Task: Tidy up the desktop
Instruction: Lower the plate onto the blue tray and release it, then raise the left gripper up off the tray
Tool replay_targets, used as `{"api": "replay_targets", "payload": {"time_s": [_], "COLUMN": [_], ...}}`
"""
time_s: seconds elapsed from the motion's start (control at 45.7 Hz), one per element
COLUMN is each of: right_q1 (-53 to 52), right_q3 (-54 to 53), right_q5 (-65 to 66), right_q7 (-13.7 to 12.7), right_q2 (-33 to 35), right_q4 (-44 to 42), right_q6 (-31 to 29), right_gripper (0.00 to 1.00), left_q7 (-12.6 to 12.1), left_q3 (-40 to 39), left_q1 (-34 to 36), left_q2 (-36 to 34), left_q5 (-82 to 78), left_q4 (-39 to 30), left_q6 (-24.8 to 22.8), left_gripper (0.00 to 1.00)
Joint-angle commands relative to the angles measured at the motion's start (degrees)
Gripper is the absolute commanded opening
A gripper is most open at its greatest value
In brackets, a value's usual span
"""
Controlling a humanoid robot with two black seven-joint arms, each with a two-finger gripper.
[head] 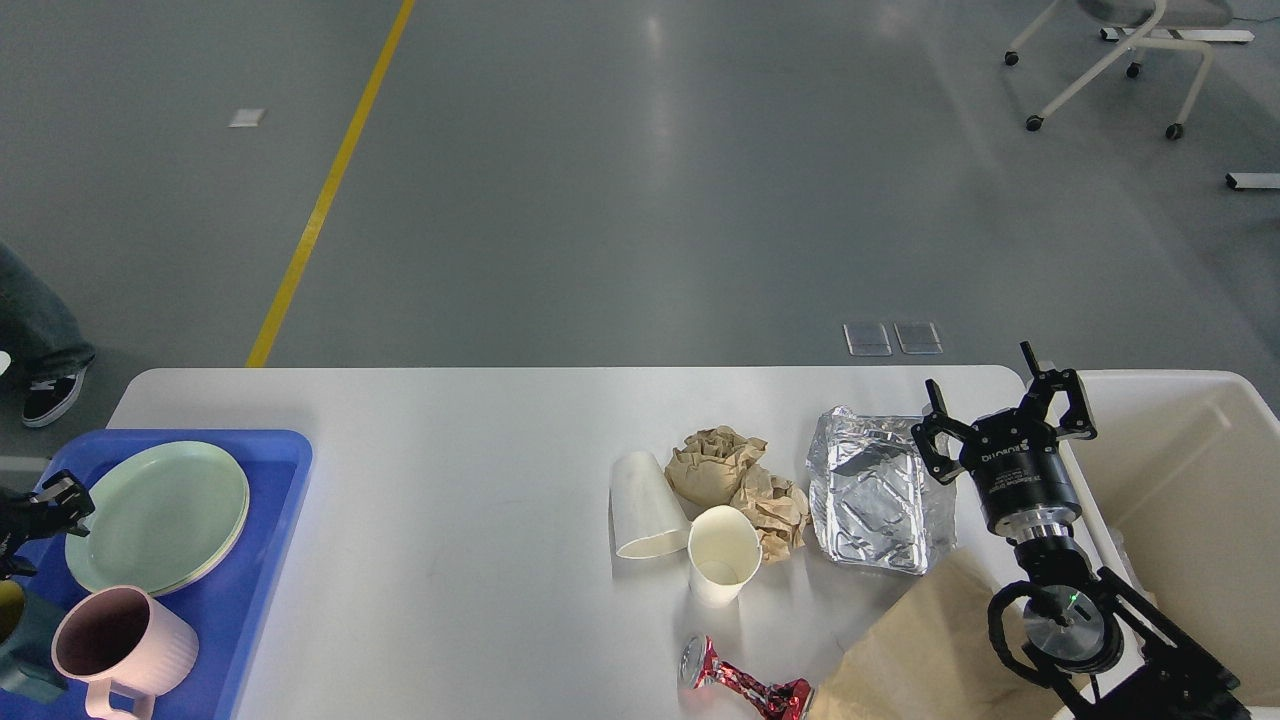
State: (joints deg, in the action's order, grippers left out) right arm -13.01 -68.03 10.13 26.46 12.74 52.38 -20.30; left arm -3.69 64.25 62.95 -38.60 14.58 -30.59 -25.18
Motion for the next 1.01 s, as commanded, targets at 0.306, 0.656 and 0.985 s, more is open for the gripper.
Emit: {"api": "replay_targets", "payload": {"time_s": [0.306, 0.656, 0.985], "right_q1": [0.0, 0.0, -0.1], "right_q3": [0.0, 0.0, 0.0], "right_q5": [0.0, 0.0, 0.1], "right_q7": [0.0, 0.0, 0.0], "right_q2": [0.0, 0.0, 0.0], "right_q4": [0.0, 0.0, 0.0], "right_q6": [-0.1, 0.0, 0.0], "right_gripper": [1.00, 1.00, 1.00], "left_q7": [0.0, 0.4, 0.8], "left_q3": [-0.5, -19.2, -33.3], "left_q1": [5.2, 13.3, 10.8], "left_q2": [-0.7, -5.4, -6.9], "left_q5": [0.1, 0.2, 0.1], "left_q4": [-0.1, -6.6, -8.4], "left_q6": [-0.7, -8.9, -14.0], "left_gripper": [0.81, 0.95, 0.96]}}
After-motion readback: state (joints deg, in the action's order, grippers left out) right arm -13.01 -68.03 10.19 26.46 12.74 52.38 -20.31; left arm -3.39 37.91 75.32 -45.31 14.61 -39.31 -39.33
